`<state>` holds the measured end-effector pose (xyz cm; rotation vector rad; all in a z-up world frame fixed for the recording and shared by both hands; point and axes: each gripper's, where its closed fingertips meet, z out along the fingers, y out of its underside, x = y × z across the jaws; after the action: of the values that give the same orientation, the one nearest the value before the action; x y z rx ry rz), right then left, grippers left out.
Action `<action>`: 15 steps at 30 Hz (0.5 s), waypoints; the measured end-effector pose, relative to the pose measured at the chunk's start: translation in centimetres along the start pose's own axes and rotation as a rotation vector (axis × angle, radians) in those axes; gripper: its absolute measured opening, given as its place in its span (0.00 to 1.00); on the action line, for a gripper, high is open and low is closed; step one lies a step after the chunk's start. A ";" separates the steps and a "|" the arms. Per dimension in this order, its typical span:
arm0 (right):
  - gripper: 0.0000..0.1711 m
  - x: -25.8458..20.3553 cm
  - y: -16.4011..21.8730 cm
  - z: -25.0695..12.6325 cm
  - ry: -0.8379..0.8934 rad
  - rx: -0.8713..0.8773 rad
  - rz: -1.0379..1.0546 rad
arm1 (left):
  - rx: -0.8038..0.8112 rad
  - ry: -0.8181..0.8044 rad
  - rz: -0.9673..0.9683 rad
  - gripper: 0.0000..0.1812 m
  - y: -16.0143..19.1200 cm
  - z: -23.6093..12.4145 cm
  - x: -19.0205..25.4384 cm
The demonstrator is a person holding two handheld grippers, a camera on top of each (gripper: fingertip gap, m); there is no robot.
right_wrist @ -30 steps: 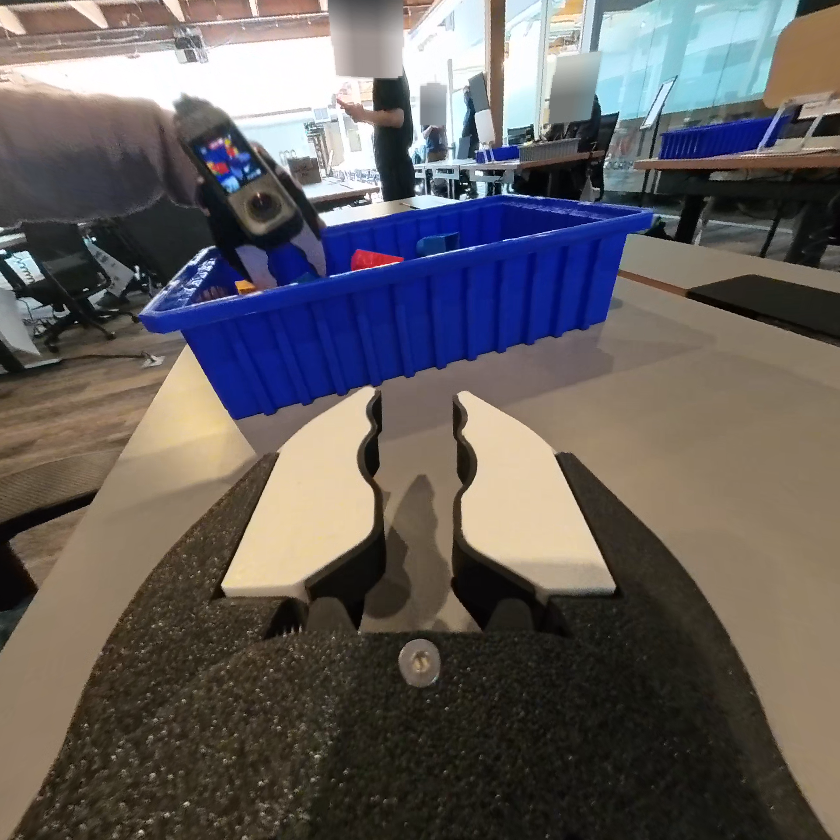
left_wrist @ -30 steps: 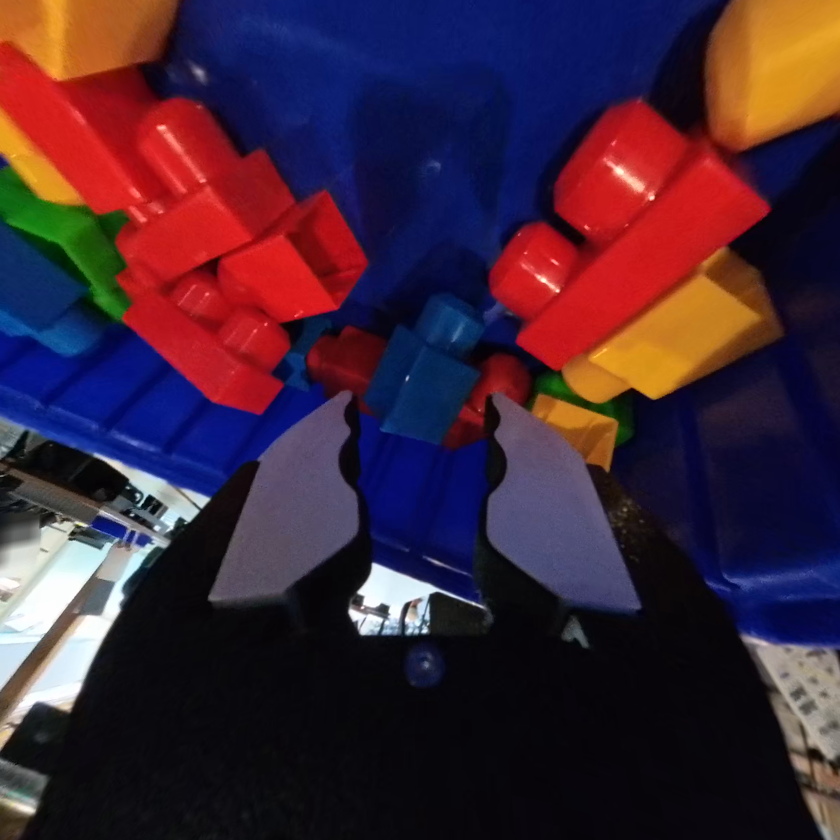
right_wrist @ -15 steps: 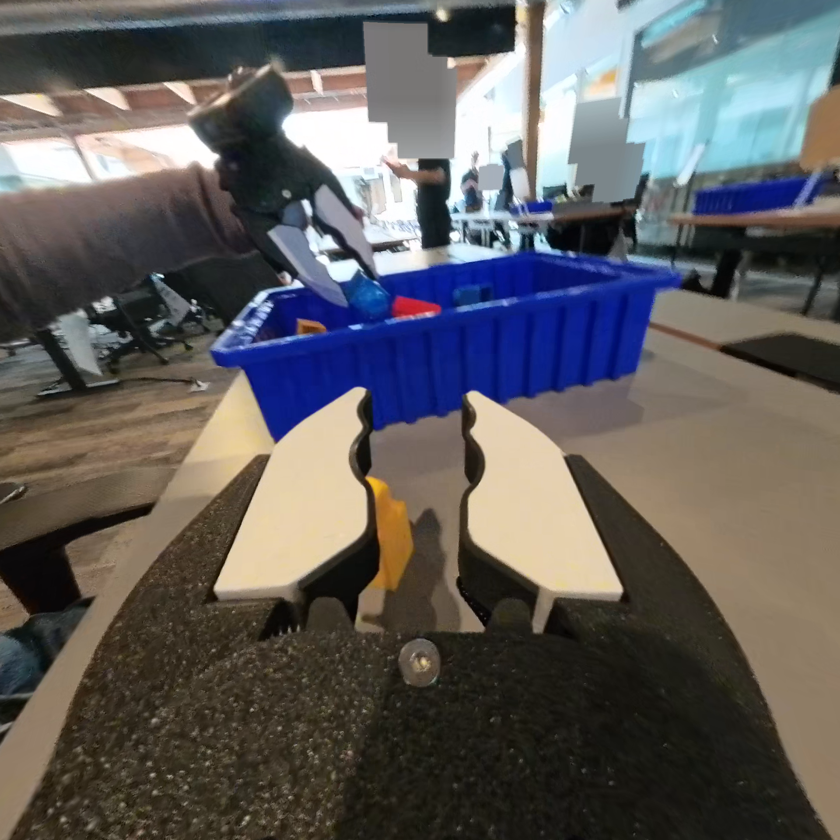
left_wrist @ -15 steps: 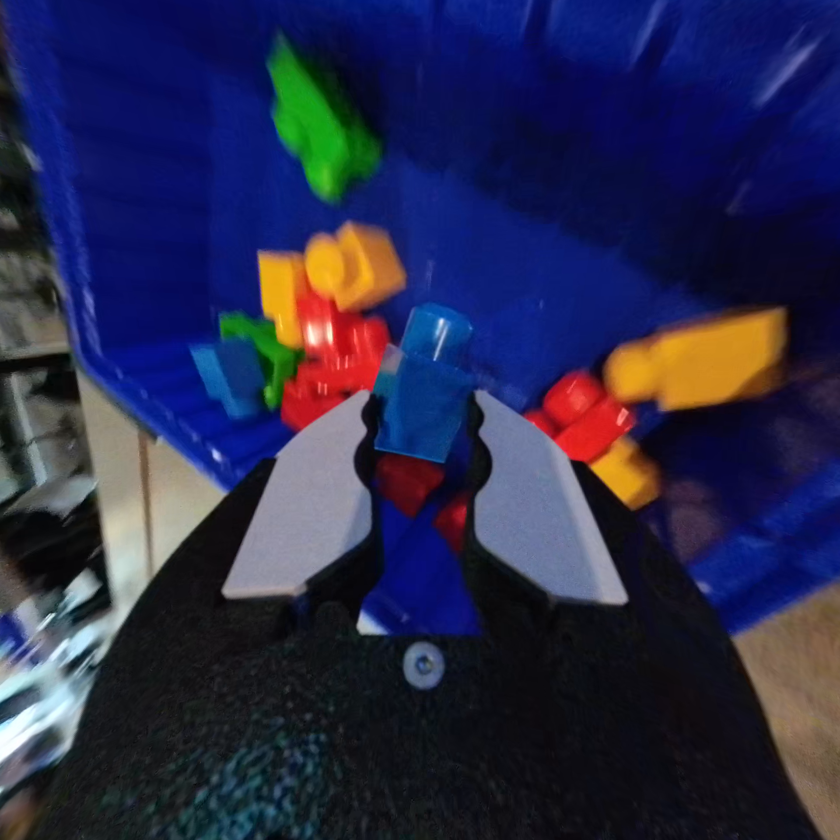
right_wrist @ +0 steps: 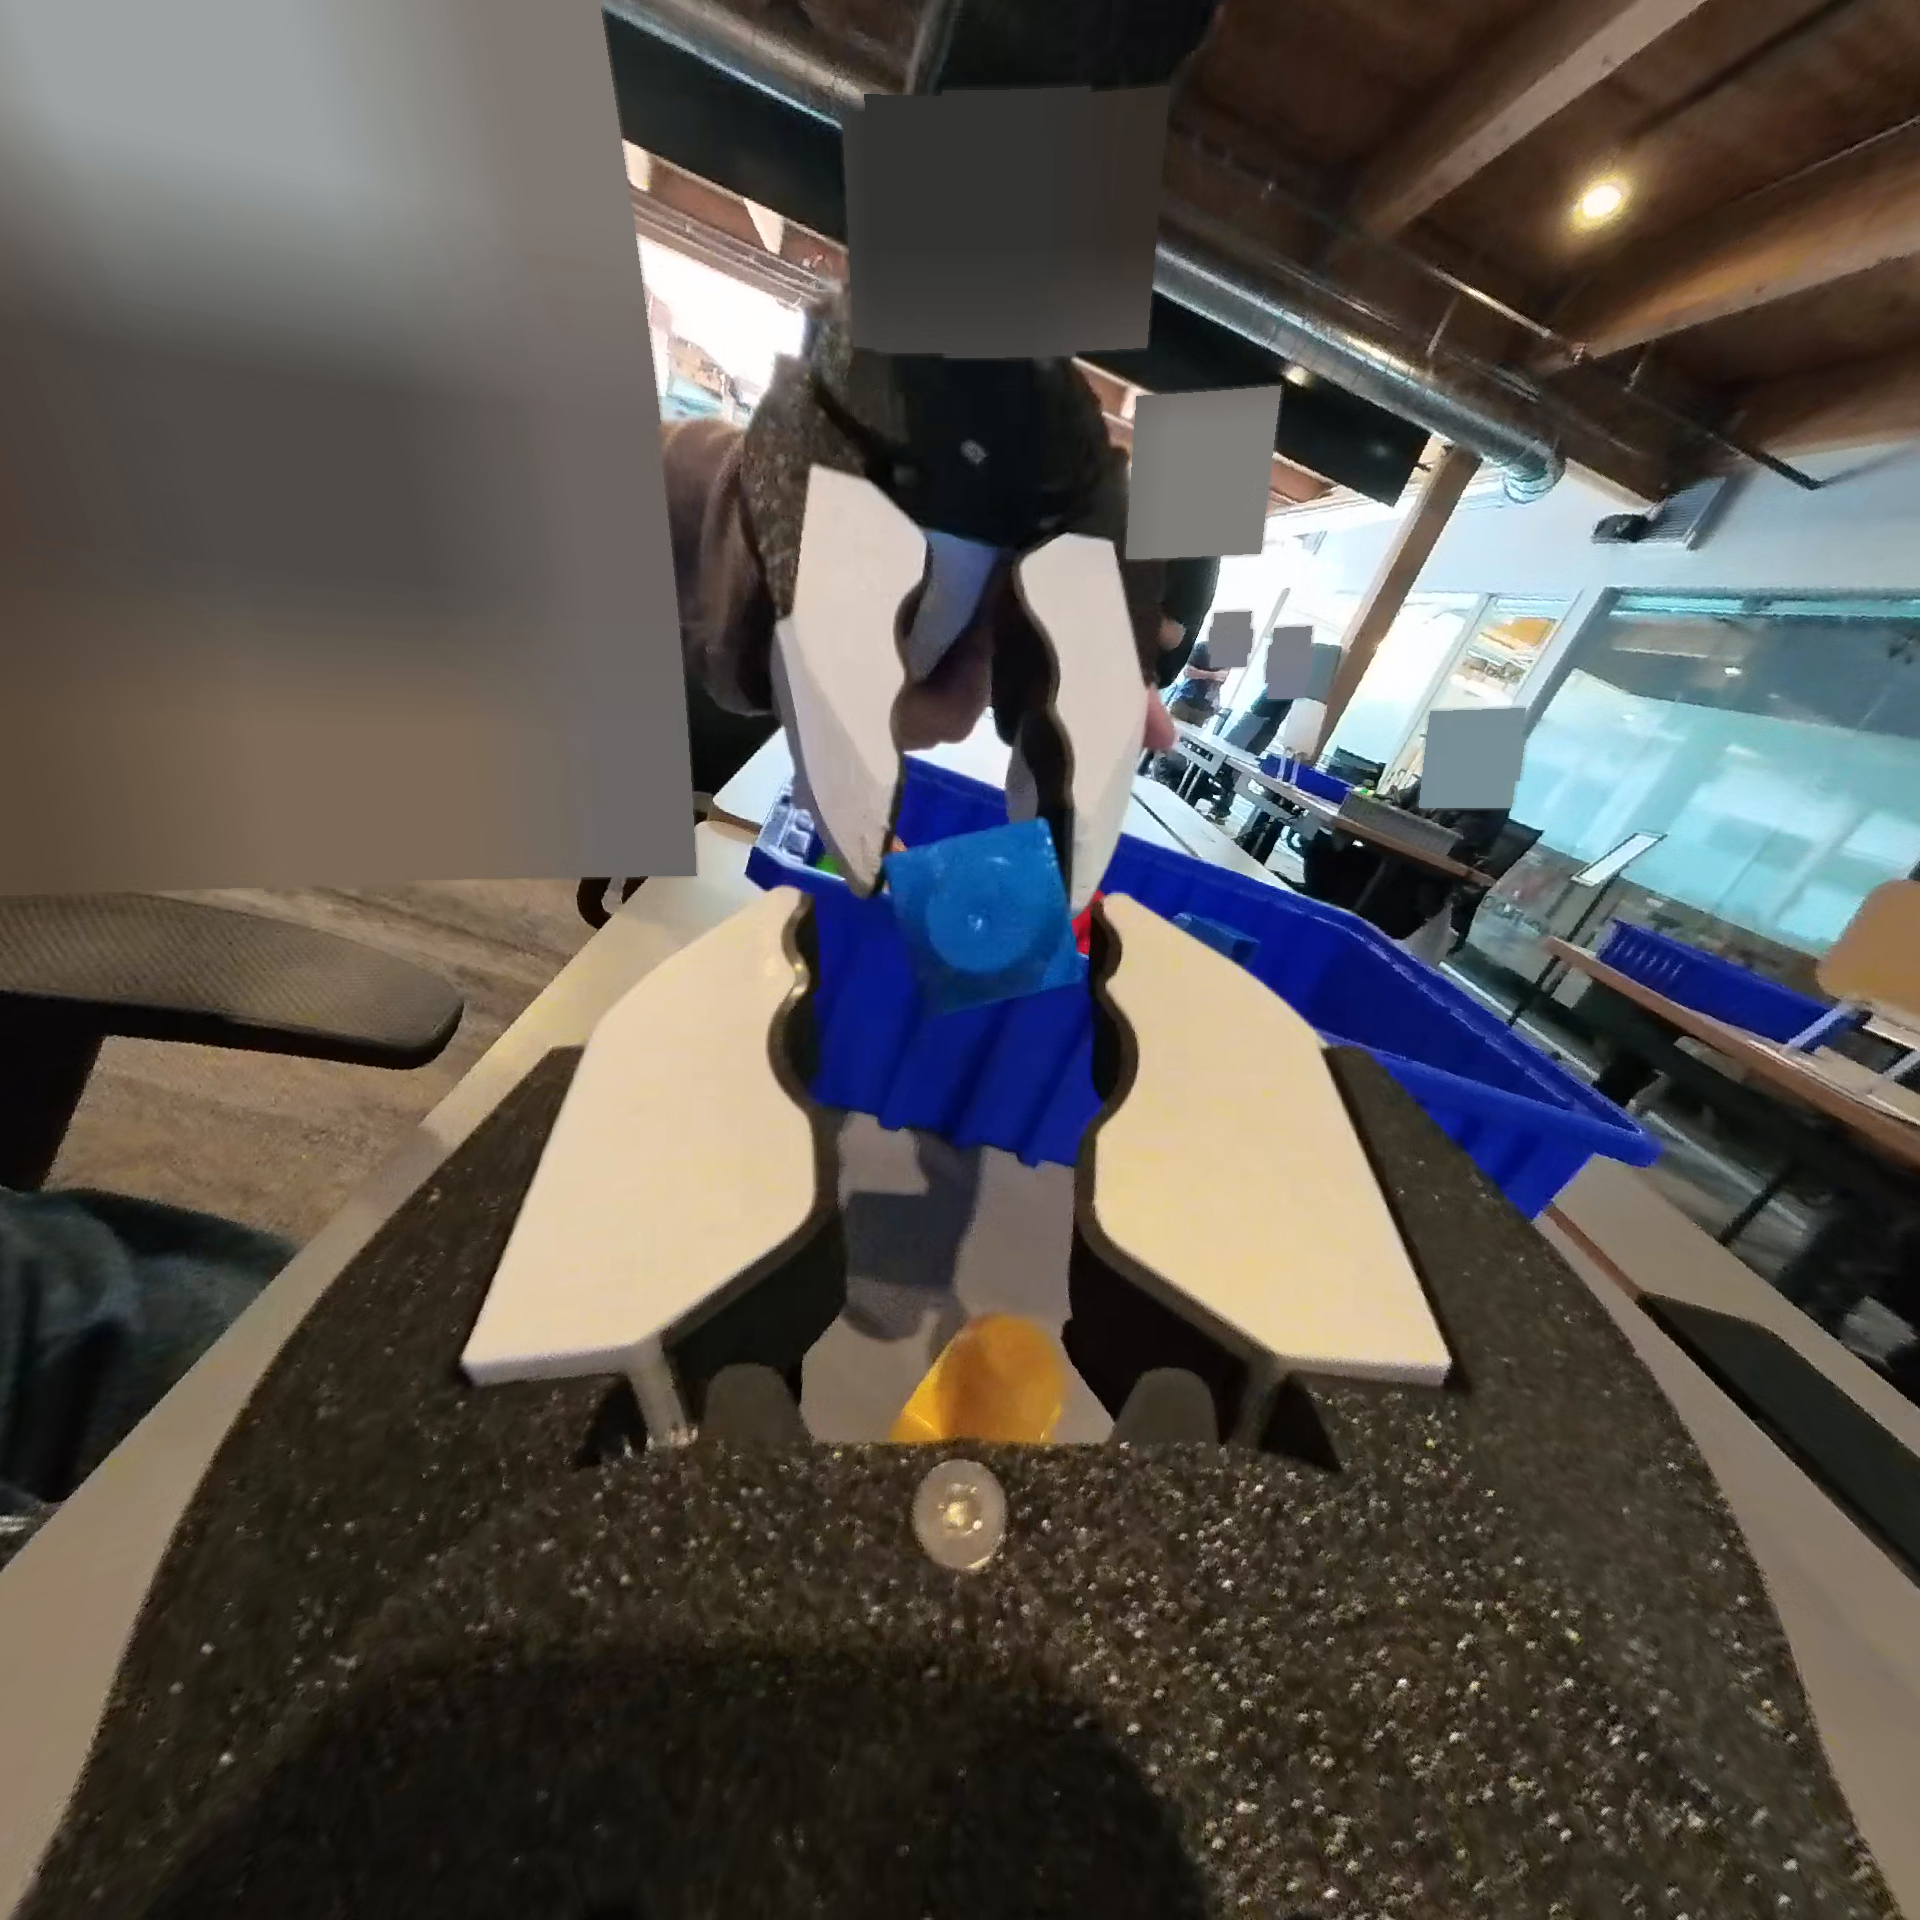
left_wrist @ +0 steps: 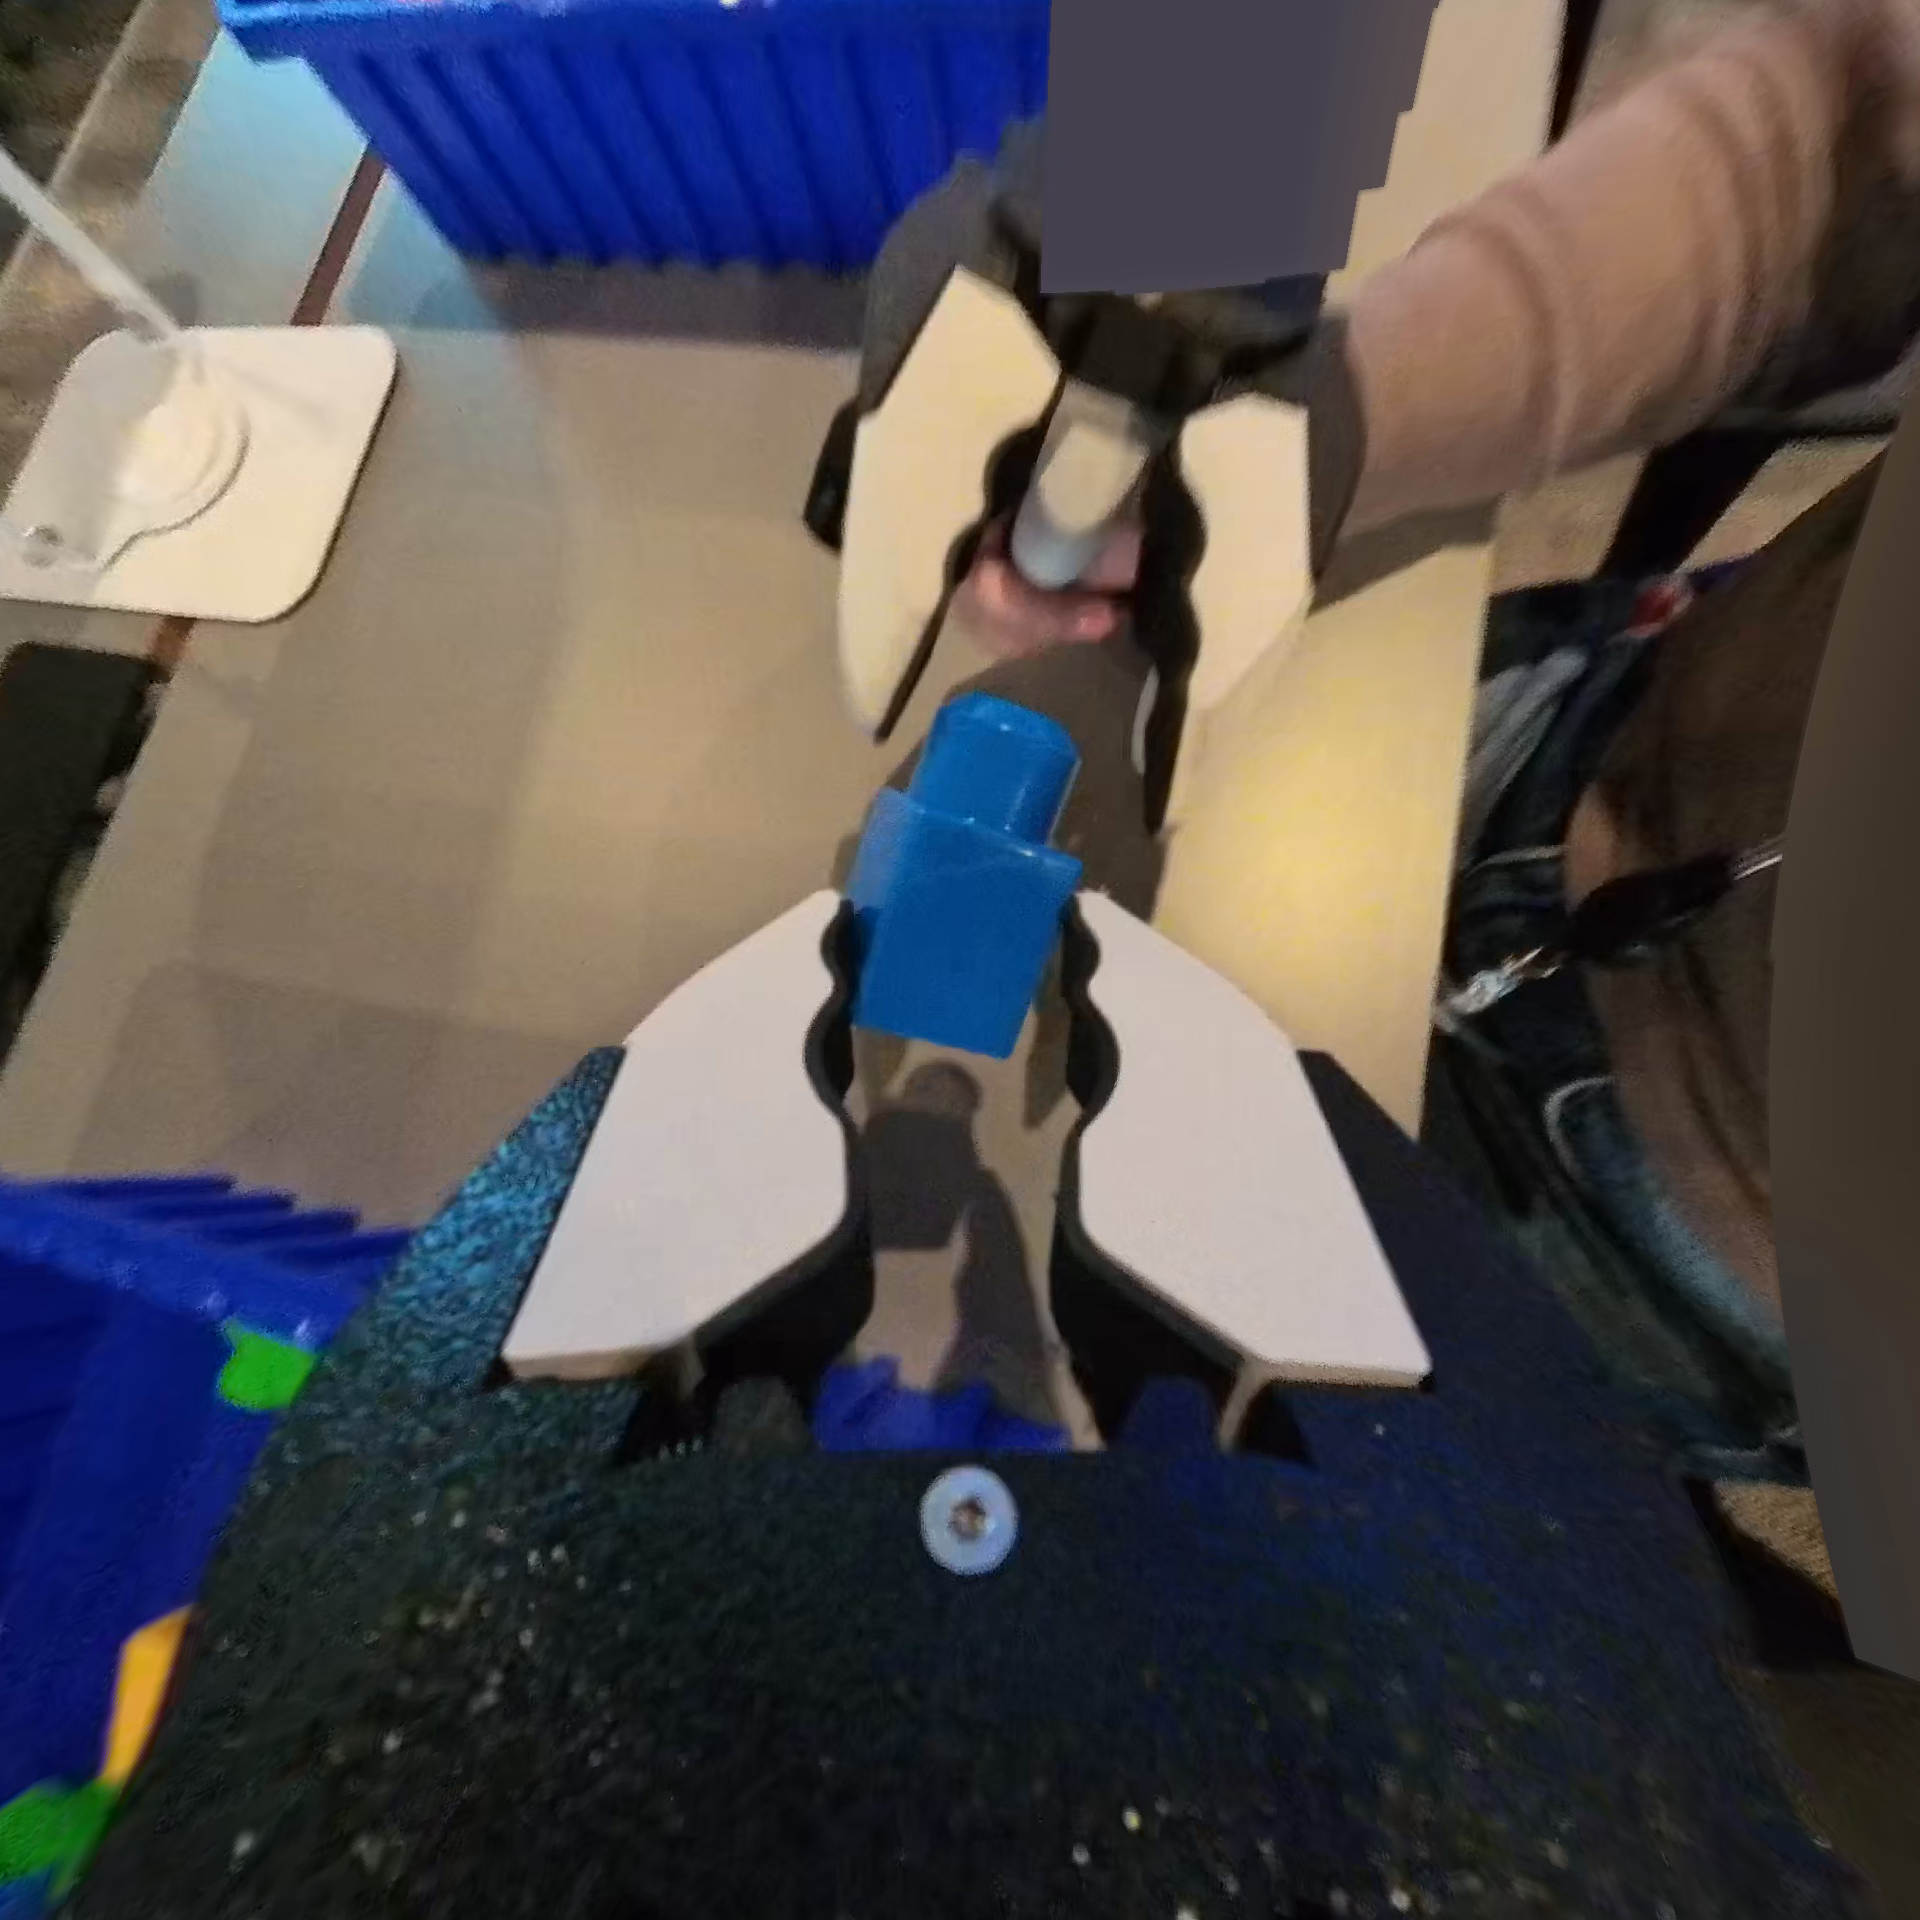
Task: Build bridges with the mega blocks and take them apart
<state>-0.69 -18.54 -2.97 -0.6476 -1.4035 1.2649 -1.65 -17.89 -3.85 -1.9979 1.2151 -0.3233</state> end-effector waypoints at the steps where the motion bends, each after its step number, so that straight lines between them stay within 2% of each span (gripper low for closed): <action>1: 0.26 0.0 0.1 0.0 -0.002 -0.005 -0.001 | 0.026 0.023 -0.014 0.21 -0.4 0.1 0.2; 2: 0.19 0.3 0.1 -0.2 0.022 0.000 -0.007 | 0.042 0.045 -0.023 0.21 -0.7 0.3 0.4; 5: 0.19 0.6 -0.2 -0.8 0.014 0.008 0.017 | 0.099 0.072 -0.061 0.21 -1.3 0.6 0.5; 6: 0.19 1.1 -0.3 -1.1 0.024 0.000 0.032 | 0.116 0.072 -0.080 0.24 -1.5 0.7 0.5; 8: 0.19 2.9 -0.1 -2.3 0.076 -0.047 0.048 | 0.119 0.055 -0.113 0.38 -1.5 0.9 0.1; 9: 0.19 3.7 0.3 -3.0 0.089 -0.085 0.067 | 0.117 0.041 -0.120 0.40 -1.5 1.0 0.1; 12: 0.19 5.4 2.4 -5.3 0.103 -0.260 0.151 | 0.109 -0.005 -0.152 0.40 -1.6 1.6 0.5; 15: 0.19 4.9 5.5 -6.9 0.050 -0.477 0.235 | 0.015 -0.266 -0.236 0.31 -0.3 2.7 -1.2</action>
<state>3.05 -10.29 -7.38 -1.1888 -1.6368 1.0844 -0.57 -15.47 -5.29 -2.0974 0.8120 -0.1725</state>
